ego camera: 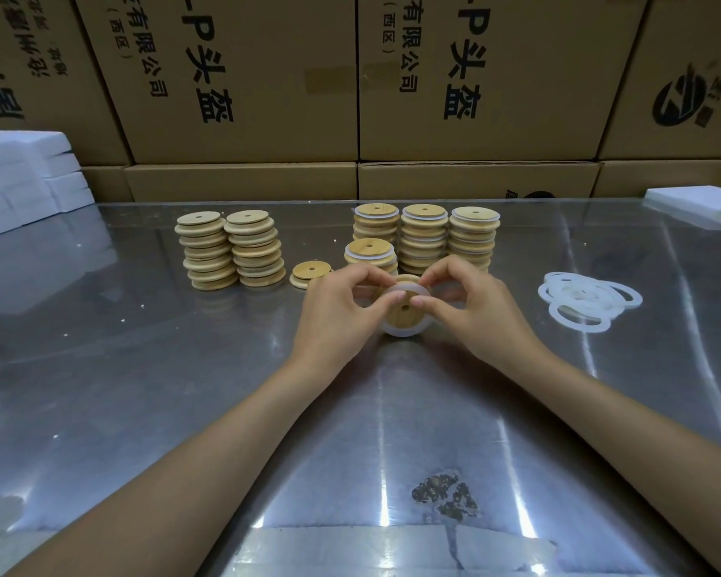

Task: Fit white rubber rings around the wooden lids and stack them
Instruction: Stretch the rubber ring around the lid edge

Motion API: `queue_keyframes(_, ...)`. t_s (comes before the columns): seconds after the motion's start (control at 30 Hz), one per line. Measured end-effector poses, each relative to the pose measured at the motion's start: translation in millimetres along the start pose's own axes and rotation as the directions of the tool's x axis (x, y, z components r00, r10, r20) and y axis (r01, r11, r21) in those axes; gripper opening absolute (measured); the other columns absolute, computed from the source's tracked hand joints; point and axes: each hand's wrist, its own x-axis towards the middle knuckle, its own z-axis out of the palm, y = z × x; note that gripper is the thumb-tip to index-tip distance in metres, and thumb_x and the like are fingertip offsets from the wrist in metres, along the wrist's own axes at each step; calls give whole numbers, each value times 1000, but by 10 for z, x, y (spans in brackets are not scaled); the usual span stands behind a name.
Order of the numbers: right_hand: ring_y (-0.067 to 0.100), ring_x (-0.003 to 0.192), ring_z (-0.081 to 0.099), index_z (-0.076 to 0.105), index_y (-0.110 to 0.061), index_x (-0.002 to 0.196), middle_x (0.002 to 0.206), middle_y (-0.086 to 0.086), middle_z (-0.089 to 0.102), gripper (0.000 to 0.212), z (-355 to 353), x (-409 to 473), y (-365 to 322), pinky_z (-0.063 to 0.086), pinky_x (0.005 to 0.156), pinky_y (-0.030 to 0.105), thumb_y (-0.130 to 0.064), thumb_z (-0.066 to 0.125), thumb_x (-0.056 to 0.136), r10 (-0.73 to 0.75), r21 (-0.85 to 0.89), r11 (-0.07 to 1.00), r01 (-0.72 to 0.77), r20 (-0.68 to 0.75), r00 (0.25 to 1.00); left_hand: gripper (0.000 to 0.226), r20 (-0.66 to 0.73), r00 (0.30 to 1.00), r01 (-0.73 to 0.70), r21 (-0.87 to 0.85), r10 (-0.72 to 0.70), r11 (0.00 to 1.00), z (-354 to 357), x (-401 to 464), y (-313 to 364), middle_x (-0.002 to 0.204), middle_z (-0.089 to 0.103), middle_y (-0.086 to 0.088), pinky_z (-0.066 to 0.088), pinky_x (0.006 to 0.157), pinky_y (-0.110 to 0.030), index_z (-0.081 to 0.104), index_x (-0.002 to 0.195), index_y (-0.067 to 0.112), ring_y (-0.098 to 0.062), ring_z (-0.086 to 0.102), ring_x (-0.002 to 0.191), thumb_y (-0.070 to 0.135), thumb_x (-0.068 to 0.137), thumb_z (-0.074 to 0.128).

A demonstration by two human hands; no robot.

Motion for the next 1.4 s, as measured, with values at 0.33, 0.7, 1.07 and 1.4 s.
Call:
queue_keyframes(0.33,4,78,65,63,-18,79,82,-4,67,10,29,-8,-36,53,59,18,-14,66,88,216,340,920,-197,-19,976,3,100,958,288,-296,-270,911,31,2,-1,74,72,9,55,67,-17,73,80,21,0,67,71,18,81,74)
queue_keyframes(0.7,3,68,66,60,-10,80,79,2,68,12,16,3,-83,56,62,18,-10,59,92,395,465,809,-361,26,918,6,184,894,447,-442,-409,777,27,-9,32,74,72,3,55,67,-16,70,79,14,-3,67,70,12,84,69)
queue_keyframes(1.07,4,72,68,62,-12,80,78,-1,70,9,7,-8,-86,54,60,18,-13,63,89,332,425,853,-303,6,943,3,223,884,467,-444,-411,765,0,-13,44,86,73,-8,58,76,-25,70,84,10,-12,70,80,13,84,69)
queue_keyframes(1.4,1,68,66,58,-11,80,80,2,68,13,-6,10,-55,55,62,16,-10,57,93,383,429,824,-369,58,922,2,255,883,467,-412,-394,782,-8,13,18,91,71,-11,57,78,-26,68,85,10,-14,67,83,10,86,66)
